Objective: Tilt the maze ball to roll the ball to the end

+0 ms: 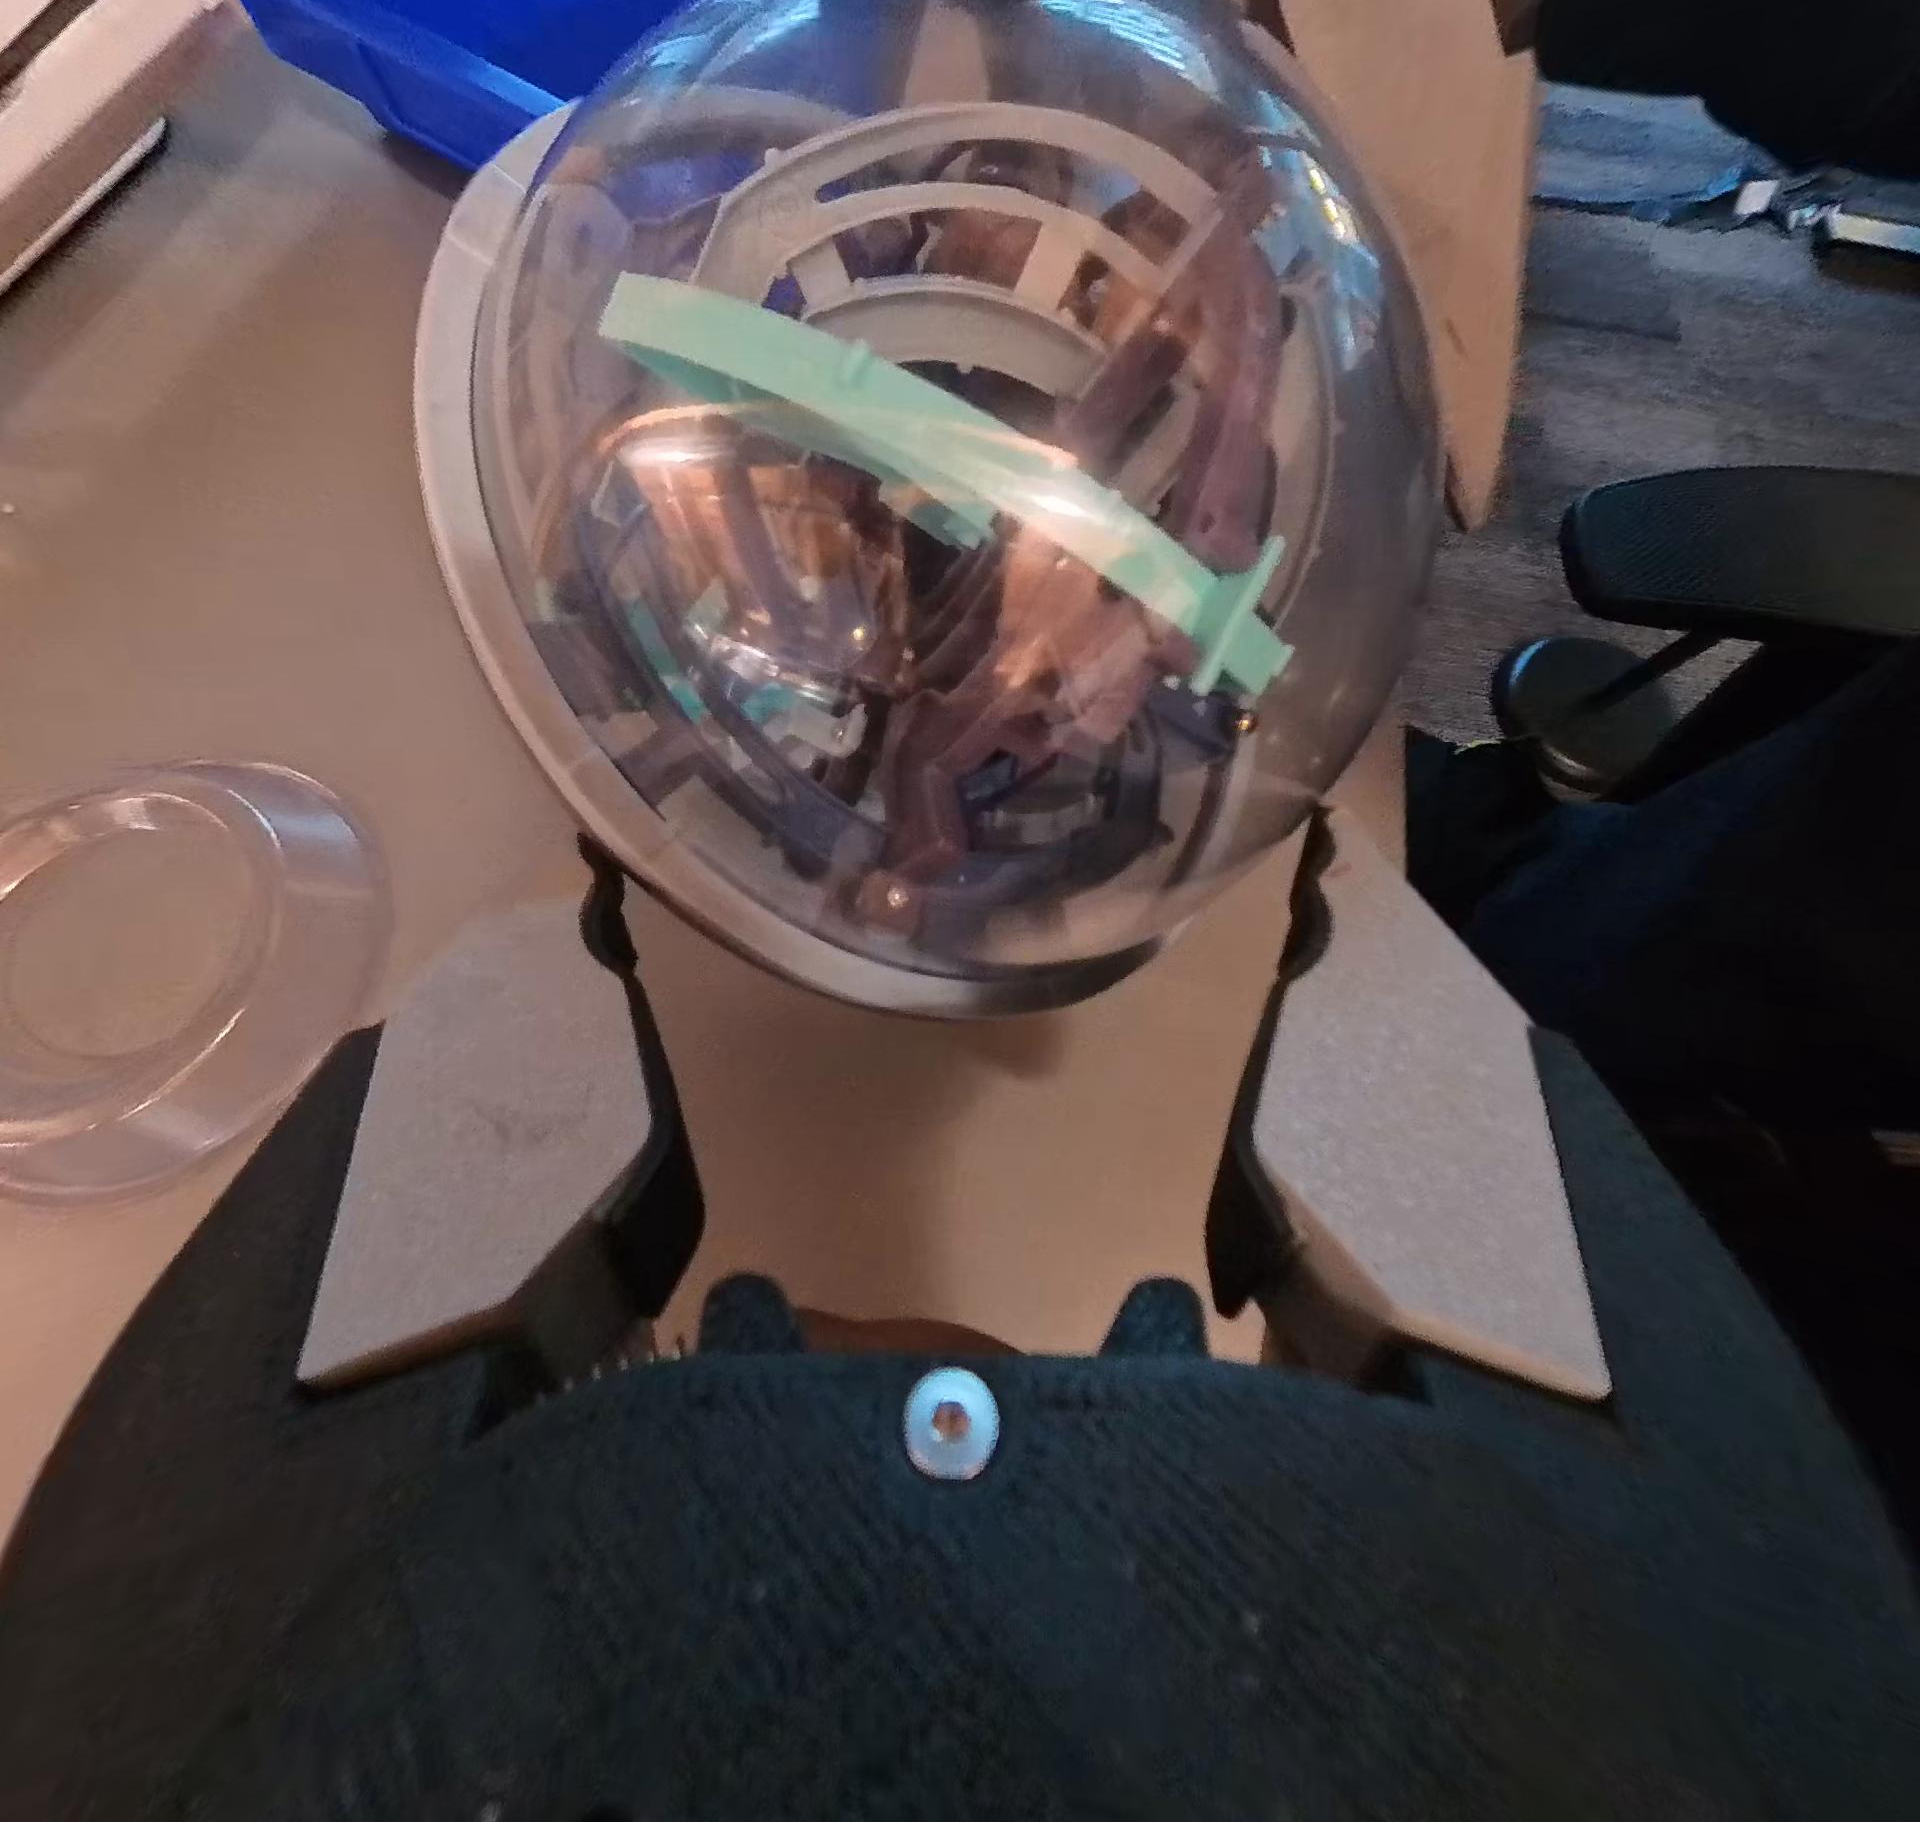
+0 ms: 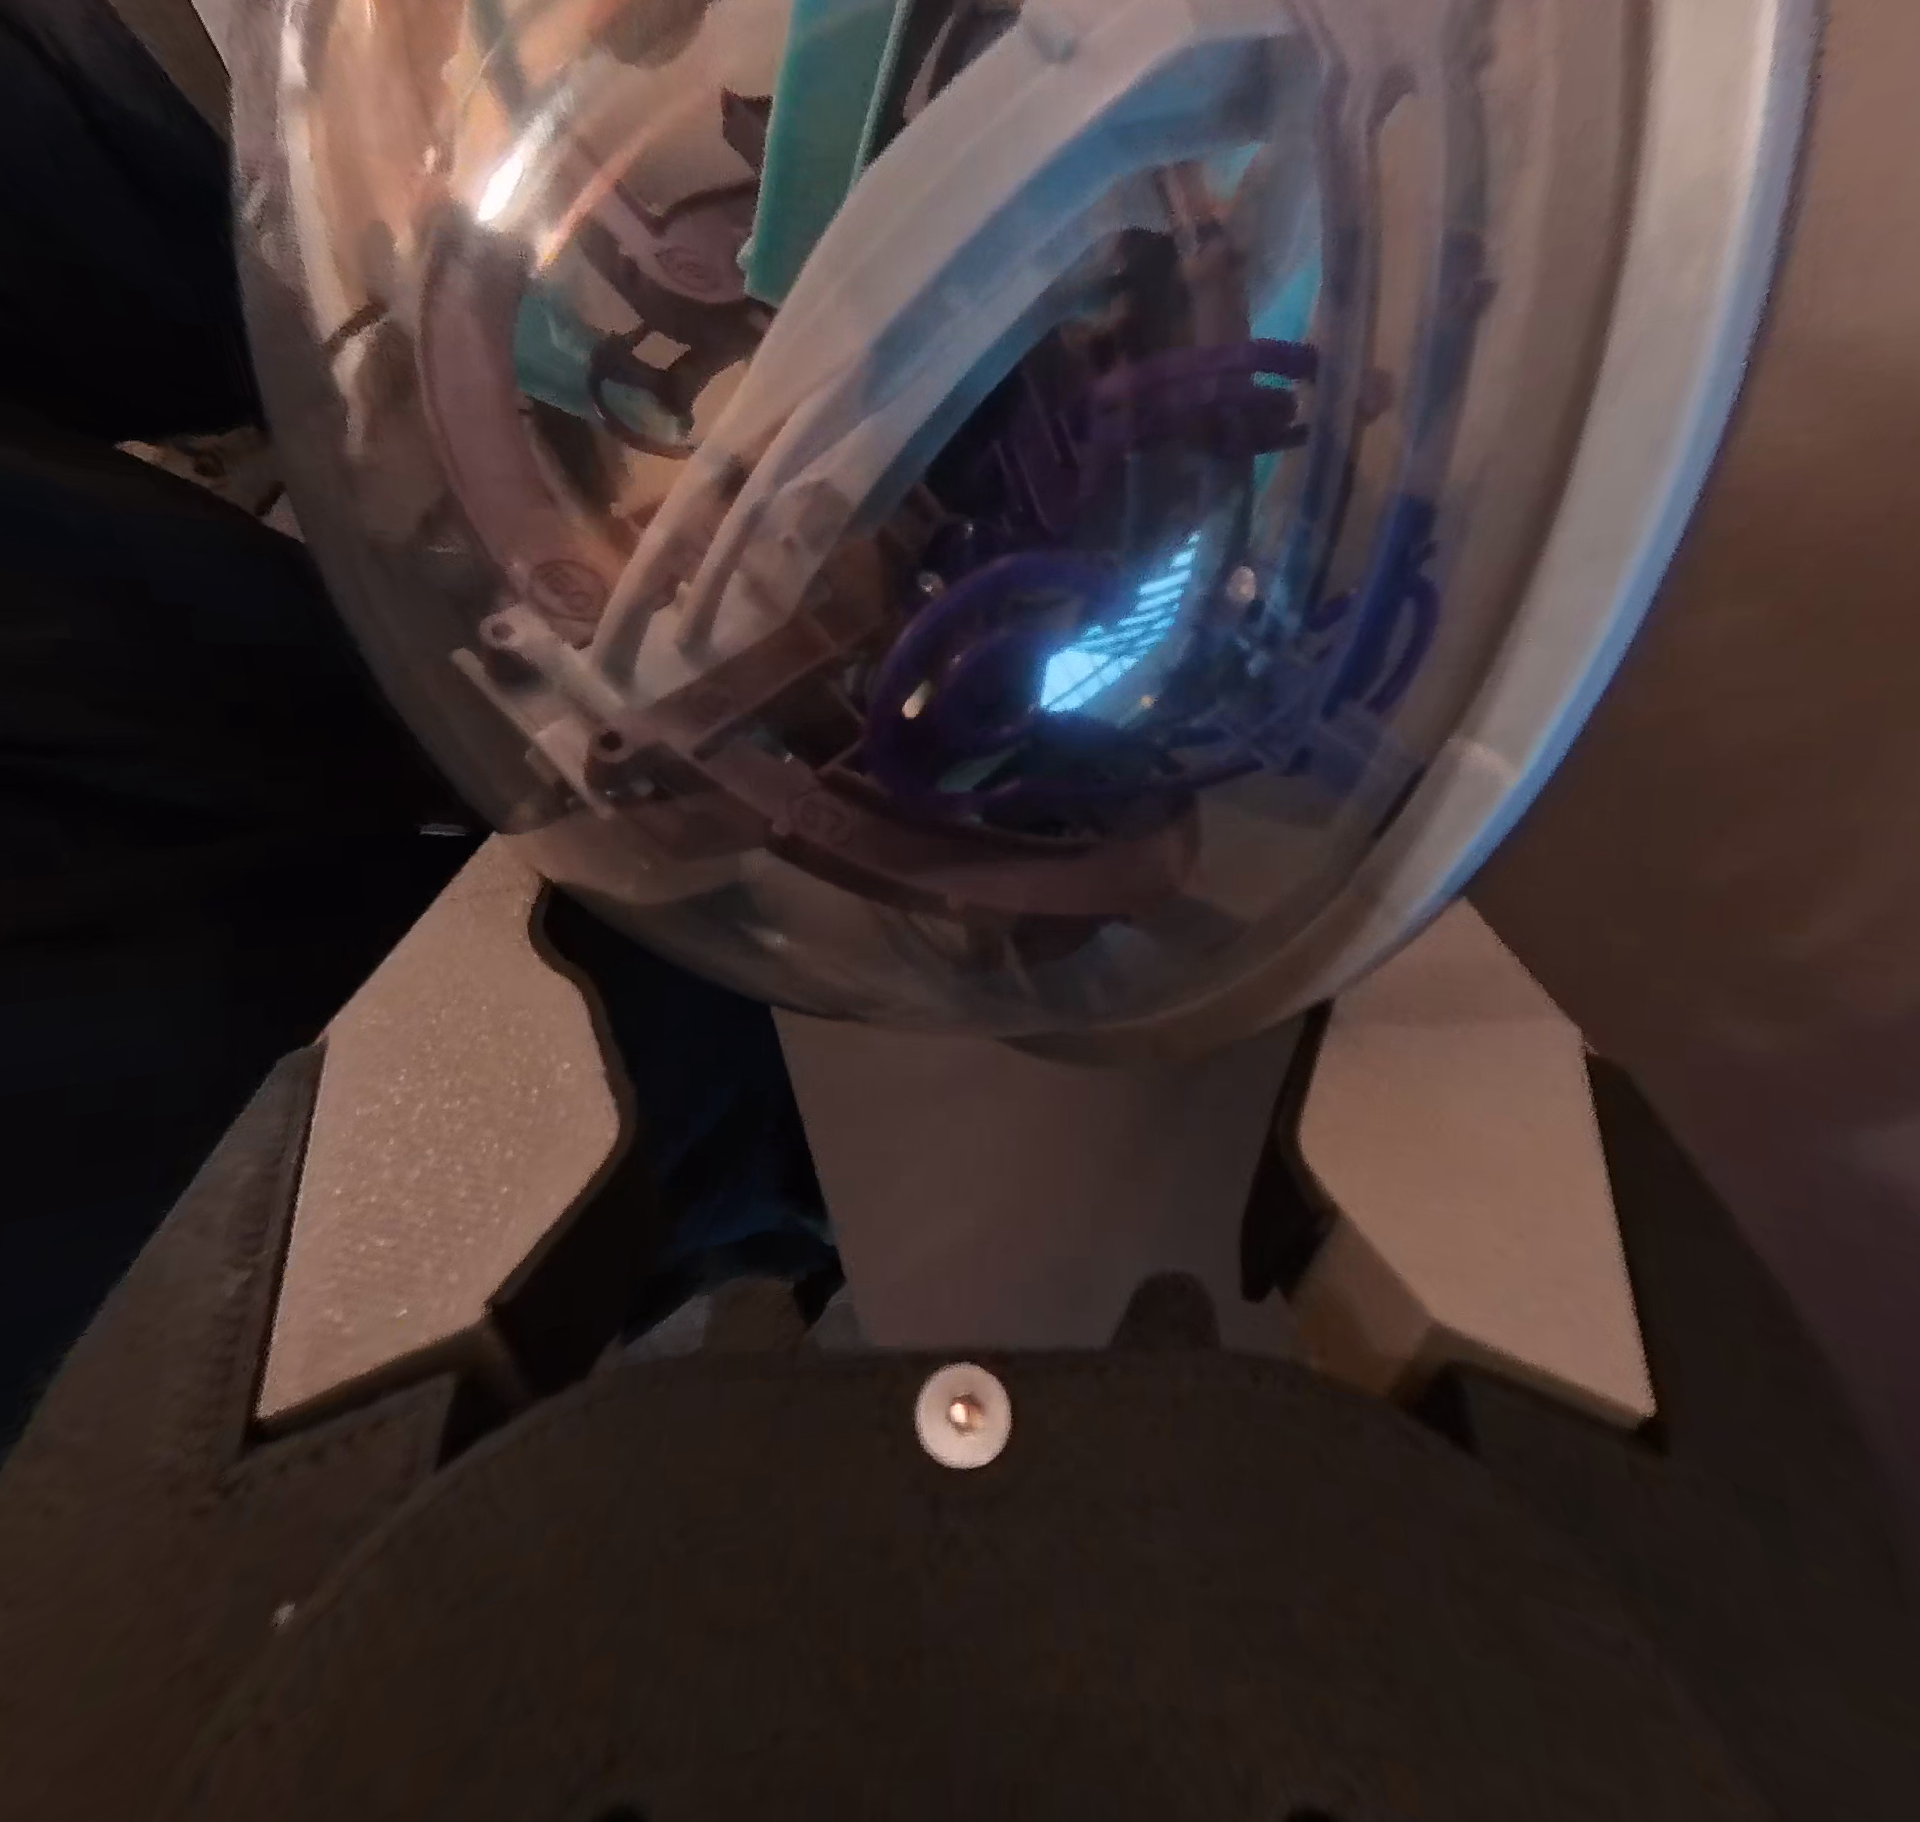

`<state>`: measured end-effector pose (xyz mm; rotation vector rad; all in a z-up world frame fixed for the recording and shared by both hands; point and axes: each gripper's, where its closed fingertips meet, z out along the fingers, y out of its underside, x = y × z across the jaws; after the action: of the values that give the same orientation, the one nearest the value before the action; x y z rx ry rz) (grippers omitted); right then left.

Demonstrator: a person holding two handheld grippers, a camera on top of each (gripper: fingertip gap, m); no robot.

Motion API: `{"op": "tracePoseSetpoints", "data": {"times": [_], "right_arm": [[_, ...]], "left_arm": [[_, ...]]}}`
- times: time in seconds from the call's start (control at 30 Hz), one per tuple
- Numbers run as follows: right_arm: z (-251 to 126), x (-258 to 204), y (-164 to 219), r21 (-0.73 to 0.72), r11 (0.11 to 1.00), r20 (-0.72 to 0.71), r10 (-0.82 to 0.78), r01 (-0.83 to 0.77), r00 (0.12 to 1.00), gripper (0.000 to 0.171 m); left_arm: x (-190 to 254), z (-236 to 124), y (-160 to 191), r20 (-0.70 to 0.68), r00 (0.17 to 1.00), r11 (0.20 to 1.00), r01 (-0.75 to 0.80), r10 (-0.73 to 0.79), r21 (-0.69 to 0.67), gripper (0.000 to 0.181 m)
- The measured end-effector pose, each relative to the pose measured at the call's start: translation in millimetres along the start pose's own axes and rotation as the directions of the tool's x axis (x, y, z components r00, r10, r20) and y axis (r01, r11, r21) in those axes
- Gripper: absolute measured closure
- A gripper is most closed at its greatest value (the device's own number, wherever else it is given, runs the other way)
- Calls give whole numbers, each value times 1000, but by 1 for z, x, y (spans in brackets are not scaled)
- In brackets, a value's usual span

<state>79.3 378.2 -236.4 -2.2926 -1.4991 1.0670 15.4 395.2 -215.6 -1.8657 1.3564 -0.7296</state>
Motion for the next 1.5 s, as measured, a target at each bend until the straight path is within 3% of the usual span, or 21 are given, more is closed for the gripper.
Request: {"op": "tracePoseSetpoints", "data": {"times": [0.33, 0.63, 0.87, 1.07, 1.17, 1.27, 1.4, 1.5], "right_arm": [[3, 16, -5, 0, 978, -228, -204, 209, 952, 20], [-5, 26, -25, 6, 849, -487, -459, 528, 743, 14], [-4, 28, -20, 97, 887, -400, -381, 452, 834, 15], [-3, 32, -21, 138, 868, -411, -388, 477, 825, 15], [-8, 32, -27, 107, 792, -524, -468, 601, 711, 16], [-24, 26, -42, -42, 687, -667, -560, 726, 492, 16], [-65, -2, -72, -225, 521, -781, -601, 824, 167, 16], [-87, -22, -87, -287, 459, -795, -604, 841, 58, 16]], "left_arm": [[-1, -2, 5, -24, 1000, 1000, -5, 5, -12, 57], [-4, 3, 13, -29, 998, 998, -48, 47, -39, 59], [-4, 3, 2, -69, 998, 999, 16, -14, 30, 60], [-7, 3, -2, -29, 999, 997, -41, 43, 63, 62], [-10, 6, 0, 58, 982, 981, -185, 182, 60, 62], [-16, 1, -6, 202, 919, 933, -357, 339, 56, 61], [-11, -31, -49, 430, 749, 795, -596, 503, 108, 60], [-4, -51, -74, 497, 683, 741, -663, 535, 112, 60]]}}
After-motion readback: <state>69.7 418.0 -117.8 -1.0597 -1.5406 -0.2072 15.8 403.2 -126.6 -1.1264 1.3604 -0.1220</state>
